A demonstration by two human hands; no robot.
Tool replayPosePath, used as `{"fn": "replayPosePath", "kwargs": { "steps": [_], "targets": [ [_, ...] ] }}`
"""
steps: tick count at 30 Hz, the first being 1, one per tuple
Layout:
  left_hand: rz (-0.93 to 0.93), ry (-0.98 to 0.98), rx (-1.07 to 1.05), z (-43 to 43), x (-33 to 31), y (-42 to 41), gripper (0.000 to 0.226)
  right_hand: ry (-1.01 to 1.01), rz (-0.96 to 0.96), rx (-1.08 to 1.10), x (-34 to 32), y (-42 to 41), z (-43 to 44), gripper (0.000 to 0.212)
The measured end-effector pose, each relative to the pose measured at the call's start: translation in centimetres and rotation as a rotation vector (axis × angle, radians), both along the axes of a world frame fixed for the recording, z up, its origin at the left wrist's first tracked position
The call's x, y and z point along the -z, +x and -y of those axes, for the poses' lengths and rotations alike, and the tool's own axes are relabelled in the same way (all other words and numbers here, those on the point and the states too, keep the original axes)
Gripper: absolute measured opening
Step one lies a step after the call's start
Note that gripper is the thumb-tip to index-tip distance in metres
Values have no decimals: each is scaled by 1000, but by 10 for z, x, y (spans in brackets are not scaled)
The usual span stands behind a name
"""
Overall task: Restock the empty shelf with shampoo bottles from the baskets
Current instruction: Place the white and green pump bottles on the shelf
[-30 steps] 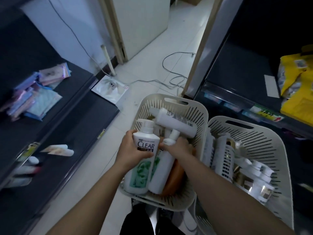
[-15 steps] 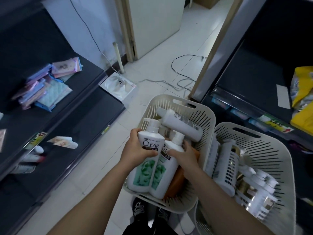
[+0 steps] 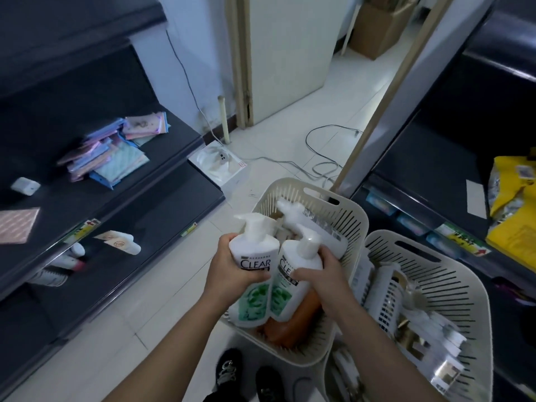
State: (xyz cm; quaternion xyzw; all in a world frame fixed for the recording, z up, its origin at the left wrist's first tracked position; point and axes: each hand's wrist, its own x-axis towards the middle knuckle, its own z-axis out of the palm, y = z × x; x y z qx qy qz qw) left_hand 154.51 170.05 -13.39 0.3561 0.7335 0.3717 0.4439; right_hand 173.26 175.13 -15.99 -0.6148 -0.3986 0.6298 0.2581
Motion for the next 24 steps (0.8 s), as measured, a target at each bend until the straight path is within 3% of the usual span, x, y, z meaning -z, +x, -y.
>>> {"fn": "replayPosePath", "kwargs": {
  "steps": [4,13,24],
  "targets": [
    [68,113,-220,25,-16,8,88,163,71,-192,-32,-3,-1,69],
    [112,293,-408,68,-73,-5,79,319,65,-334,-82,-22,13,64],
    [195,436,-590,174,-129,-58,78,440,-150,-534,-138,-90,71,73]
  ]
}}
